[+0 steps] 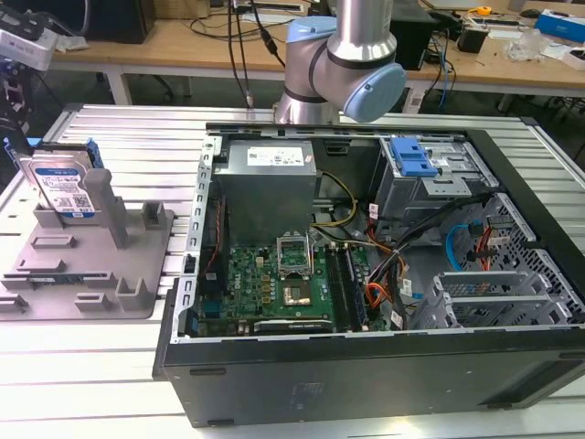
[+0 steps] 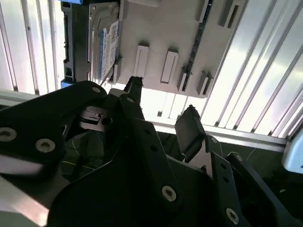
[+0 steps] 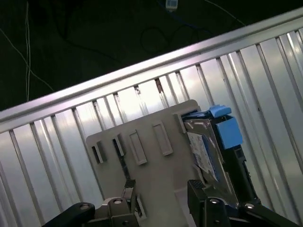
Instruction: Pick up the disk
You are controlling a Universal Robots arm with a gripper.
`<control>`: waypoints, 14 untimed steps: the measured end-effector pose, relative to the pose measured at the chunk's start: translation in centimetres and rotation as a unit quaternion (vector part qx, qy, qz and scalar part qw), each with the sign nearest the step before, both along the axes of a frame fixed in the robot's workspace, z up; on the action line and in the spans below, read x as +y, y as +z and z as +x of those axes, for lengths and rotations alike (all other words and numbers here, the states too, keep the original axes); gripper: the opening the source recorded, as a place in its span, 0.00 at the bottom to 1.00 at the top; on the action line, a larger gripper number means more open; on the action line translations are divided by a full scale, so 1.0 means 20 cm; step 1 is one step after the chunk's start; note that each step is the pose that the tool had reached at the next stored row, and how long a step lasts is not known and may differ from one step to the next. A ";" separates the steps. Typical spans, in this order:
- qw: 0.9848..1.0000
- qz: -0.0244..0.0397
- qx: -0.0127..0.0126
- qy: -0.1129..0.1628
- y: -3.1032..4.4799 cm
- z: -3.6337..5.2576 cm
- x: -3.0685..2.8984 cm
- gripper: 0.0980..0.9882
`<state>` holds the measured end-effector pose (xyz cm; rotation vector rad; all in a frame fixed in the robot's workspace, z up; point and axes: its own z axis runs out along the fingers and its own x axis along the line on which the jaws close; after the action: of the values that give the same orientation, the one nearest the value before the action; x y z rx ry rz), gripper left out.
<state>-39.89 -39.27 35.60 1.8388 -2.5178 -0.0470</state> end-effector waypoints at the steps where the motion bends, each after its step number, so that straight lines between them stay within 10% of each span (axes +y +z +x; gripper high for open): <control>1: 1.000 0.000 0.000 0.010 0.000 0.000 0.000 0.52; 14: 0.994 0.000 -0.004 0.105 -0.003 0.002 0.000 0.52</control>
<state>-39.84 -39.27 35.53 2.0951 -2.3145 -0.0346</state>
